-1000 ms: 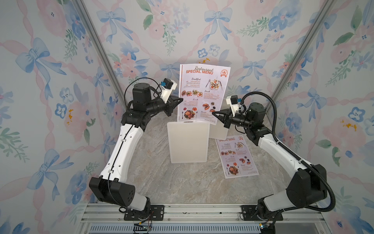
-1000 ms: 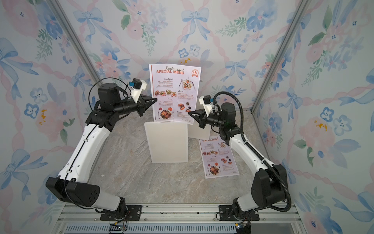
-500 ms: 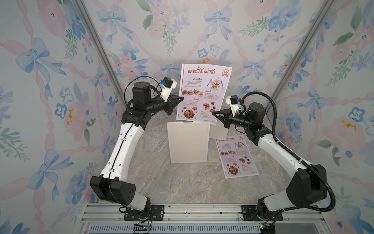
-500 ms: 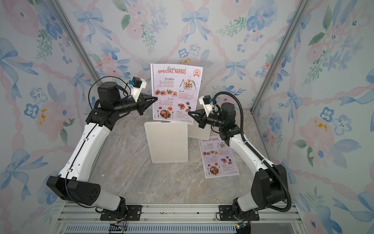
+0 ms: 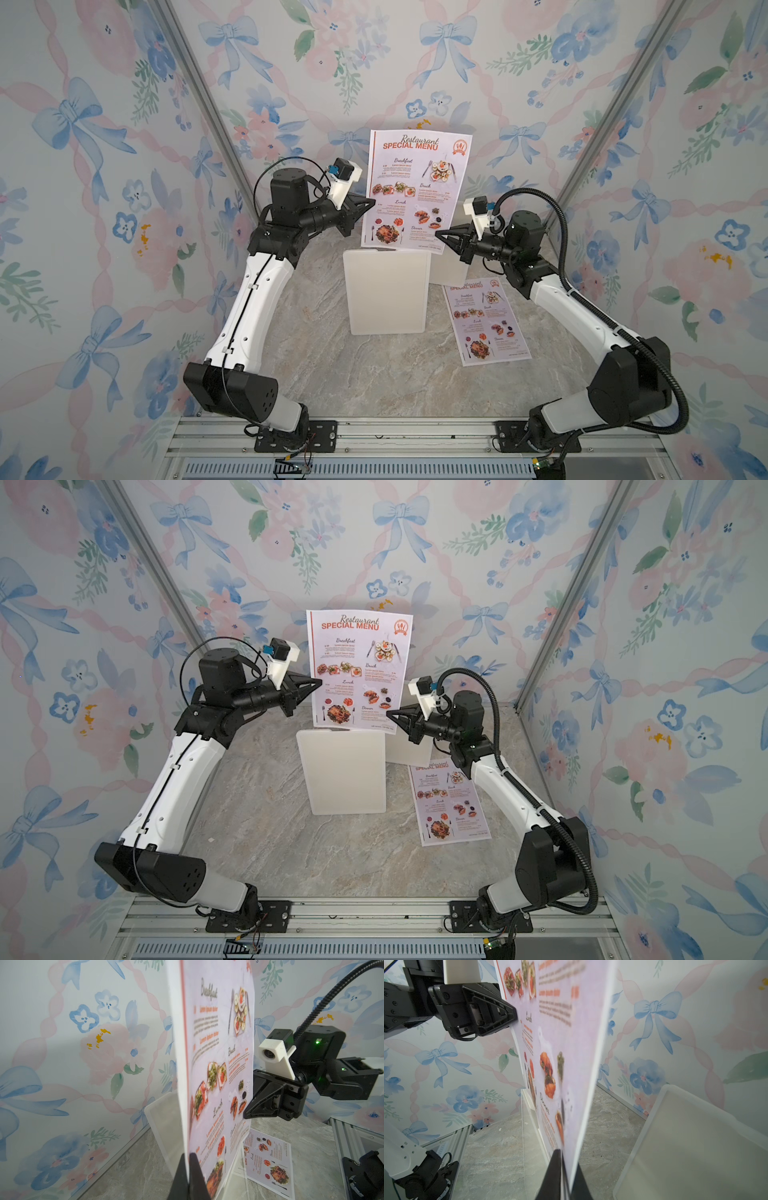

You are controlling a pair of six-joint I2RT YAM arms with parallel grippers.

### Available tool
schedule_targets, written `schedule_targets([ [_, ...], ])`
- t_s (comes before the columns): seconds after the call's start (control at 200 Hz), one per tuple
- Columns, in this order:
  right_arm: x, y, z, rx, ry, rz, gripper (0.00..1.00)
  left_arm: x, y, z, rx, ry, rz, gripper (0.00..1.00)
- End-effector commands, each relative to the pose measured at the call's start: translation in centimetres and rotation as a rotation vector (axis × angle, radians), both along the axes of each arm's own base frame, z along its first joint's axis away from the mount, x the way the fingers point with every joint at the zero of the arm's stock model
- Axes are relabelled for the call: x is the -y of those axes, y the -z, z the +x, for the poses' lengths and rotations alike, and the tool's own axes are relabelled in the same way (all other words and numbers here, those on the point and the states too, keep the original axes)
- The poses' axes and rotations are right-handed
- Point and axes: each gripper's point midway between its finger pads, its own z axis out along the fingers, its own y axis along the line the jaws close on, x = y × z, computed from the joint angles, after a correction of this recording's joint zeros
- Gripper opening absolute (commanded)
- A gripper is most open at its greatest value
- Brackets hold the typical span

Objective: Insert the menus into the narrow rack
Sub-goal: Insert the menu into the narrow rack.

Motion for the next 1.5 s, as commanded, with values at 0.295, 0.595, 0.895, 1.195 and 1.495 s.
schedule_targets([
  [0.295,-0.2,-0.2,-0.2,-0.005,-0.025,-0.002,0.15,0.0,-0.8,-0.9,0.029,0.023,-0.011,0.0],
  [0.595,-0.2,0.1,-0.4,-0.011,-0.023,-0.014,0.15,-0.3,-0.2,-0.9,0.028,0.003,0.003,0.0],
  [0.895,-0.2,0.3,-0.4,-0.017,-0.023,-0.022,0.09,-0.5,-0.9,-1.1,0.045,0.007,0.0,0.0],
  [1.195,0.0,0.8,-0.8,-0.019,-0.02,-0.034,0.02,-0.4,-0.7,-1.1,0.05,0.014,0.004,0.0],
  [1.495,0.3,1.4,-1.2,-0.007,-0.011,-0.051,0.01,-0.6,-0.8,-0.7,0.042,-0.007,-0.001,0.0],
])
